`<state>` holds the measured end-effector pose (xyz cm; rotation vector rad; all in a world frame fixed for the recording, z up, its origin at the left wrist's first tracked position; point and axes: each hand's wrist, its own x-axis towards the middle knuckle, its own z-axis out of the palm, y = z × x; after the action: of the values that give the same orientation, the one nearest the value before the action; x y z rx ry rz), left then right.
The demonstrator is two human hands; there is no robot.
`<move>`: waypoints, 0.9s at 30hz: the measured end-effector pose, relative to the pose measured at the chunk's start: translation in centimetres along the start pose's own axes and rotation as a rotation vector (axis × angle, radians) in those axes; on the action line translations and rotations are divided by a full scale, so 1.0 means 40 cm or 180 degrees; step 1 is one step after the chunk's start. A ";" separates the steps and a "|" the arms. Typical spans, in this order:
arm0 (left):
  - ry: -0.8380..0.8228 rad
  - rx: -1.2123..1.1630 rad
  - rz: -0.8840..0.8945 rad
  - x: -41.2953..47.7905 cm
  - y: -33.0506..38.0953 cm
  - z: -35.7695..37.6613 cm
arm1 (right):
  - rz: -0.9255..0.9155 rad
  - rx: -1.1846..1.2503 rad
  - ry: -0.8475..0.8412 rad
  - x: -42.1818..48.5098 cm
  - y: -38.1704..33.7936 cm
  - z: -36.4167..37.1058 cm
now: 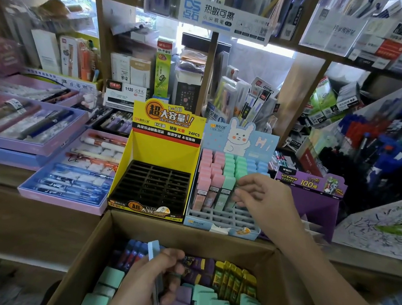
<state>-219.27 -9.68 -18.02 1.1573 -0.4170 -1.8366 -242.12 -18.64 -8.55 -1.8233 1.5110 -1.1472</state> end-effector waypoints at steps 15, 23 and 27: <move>-0.0337 -0.0117 0.0001 -0.050 0.018 0.046 | 0.0060 0.0197 -0.0446 -0.086 -0.081 0.037; -0.0523 0.1694 0.0659 -0.076 0.015 0.037 | 0.0378 -0.0049 -0.1556 -0.162 -0.115 0.134; -0.0558 0.1857 0.0909 -0.088 0.019 0.043 | 0.0370 0.0047 -0.1572 -0.157 -0.103 0.125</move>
<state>-219.78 -7.49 -14.71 1.2327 -1.2155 -1.6090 -235.85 -12.21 -9.61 -1.8095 1.2889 -0.5898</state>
